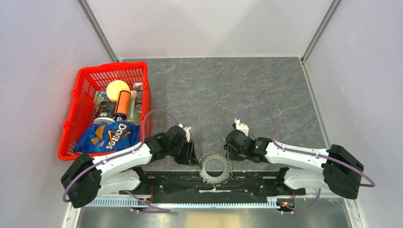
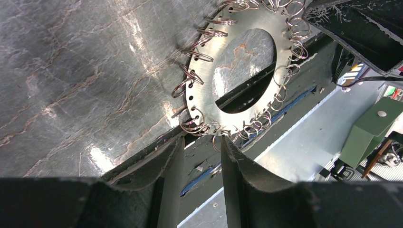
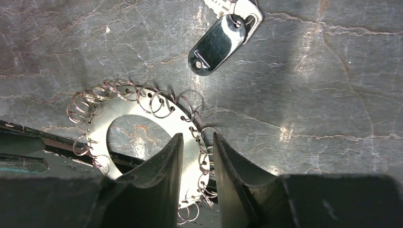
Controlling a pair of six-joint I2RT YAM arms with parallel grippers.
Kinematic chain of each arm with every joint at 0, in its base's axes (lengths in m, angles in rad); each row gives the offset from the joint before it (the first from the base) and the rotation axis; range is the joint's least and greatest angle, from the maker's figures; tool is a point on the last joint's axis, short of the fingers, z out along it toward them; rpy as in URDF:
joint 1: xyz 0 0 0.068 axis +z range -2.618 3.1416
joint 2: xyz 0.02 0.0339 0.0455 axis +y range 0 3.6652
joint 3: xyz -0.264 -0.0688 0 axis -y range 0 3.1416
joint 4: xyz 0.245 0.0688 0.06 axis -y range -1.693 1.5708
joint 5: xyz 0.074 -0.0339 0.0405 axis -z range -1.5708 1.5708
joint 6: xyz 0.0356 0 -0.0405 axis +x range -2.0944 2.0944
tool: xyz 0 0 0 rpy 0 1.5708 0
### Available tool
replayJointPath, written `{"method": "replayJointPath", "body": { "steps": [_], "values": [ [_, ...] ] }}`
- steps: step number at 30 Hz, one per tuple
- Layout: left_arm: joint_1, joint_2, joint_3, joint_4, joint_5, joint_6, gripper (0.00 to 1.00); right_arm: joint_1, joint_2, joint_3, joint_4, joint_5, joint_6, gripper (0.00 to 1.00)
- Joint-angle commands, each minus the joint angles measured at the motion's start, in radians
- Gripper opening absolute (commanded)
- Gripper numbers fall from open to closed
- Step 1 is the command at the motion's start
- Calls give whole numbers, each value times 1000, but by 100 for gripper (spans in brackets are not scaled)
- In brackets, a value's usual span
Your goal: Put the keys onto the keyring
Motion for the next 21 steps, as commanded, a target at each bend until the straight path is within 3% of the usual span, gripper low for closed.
{"method": "replayJointPath", "body": {
  "steps": [1, 21],
  "values": [
    [-5, -2, 0, 30, 20, -24, 41, -1, -5, -18, 51, 26, 42, 36],
    [-5, -3, 2, 30, 20, -27, 41, -4, 7, -69, 118, 26, 95, 18]
  ]
}}
